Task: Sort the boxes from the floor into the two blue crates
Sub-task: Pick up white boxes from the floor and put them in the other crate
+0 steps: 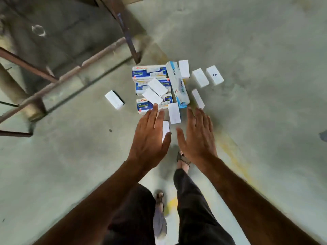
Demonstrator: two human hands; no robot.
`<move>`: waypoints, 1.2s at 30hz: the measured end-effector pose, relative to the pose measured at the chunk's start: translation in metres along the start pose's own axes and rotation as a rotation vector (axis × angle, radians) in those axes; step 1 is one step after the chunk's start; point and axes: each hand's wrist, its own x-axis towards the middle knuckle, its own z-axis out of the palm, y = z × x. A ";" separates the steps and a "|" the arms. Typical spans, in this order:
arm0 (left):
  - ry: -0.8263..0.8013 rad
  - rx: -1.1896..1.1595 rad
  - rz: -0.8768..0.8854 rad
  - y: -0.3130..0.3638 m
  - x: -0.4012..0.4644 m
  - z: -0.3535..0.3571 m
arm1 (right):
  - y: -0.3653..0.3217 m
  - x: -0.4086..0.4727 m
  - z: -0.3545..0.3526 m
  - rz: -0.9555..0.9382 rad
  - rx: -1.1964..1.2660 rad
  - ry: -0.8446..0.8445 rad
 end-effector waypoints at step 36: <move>-0.266 -0.465 -0.846 -0.223 0.221 0.558 | 0.155 0.272 0.547 0.476 0.272 -0.226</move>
